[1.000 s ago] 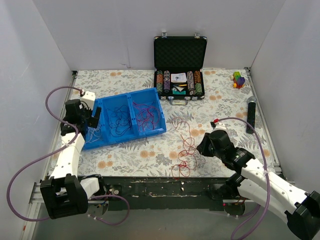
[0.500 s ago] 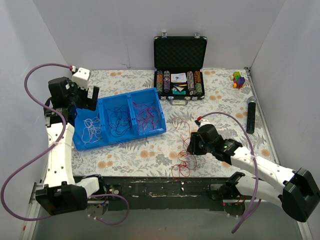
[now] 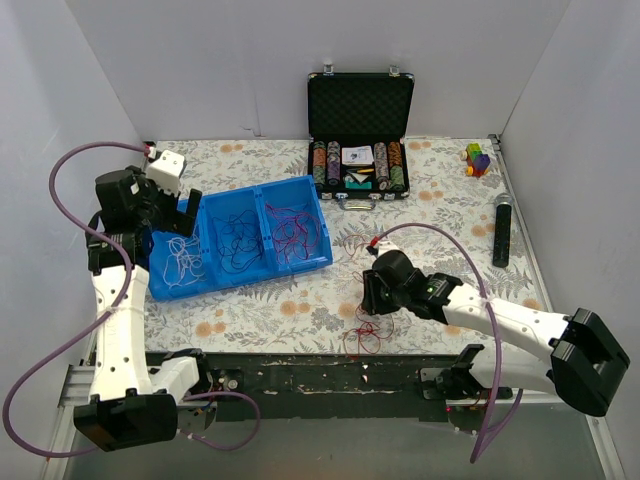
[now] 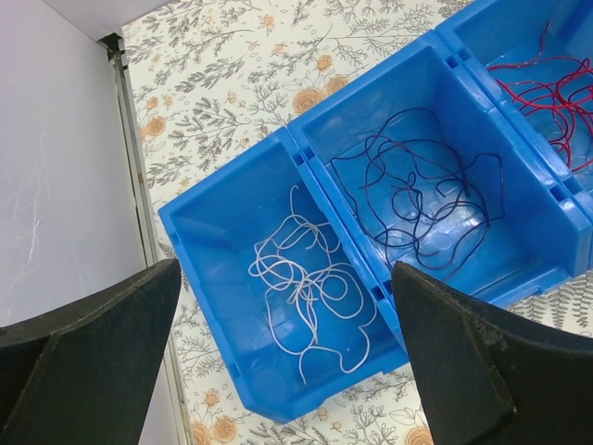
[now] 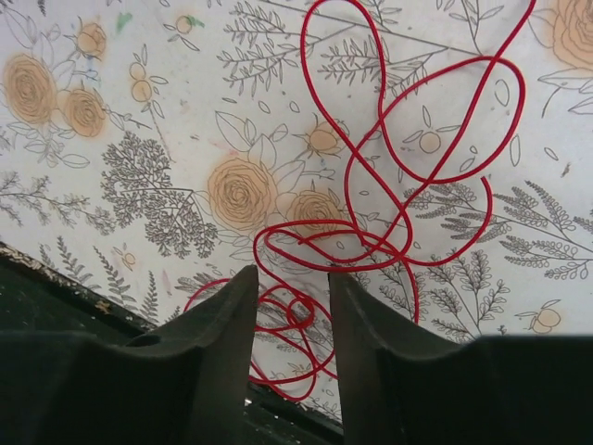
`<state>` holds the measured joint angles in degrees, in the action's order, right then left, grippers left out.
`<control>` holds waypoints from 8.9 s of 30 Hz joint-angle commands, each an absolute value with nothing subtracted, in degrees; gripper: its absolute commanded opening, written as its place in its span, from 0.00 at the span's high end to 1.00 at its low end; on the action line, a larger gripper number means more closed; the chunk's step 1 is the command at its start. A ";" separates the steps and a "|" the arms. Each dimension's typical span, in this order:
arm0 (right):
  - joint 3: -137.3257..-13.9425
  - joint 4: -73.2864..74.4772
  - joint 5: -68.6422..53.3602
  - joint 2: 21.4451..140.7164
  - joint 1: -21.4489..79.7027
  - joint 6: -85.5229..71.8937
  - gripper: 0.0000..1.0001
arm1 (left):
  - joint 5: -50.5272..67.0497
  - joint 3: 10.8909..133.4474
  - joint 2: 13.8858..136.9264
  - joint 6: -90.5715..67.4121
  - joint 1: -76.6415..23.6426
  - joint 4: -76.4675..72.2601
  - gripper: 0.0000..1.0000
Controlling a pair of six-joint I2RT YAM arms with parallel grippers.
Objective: Untangle the cables
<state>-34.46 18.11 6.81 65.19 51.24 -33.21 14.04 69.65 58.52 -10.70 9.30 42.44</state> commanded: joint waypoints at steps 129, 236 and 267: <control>-118.06 12.21 36.21 93.96 67.33 4.85 0.99 | 16.34 62.84 50.19 -7.74 9.58 42.89 0.02; -96.95 21.71 18.02 87.97 58.28 -9.93 0.99 | 55.64 43.68 31.90 -2.11 2.11 44.21 0.14; -104.33 18.55 11.16 114.71 49.75 -10.55 0.33 | 50.01 48.43 30.76 -3.95 2.11 45.62 0.10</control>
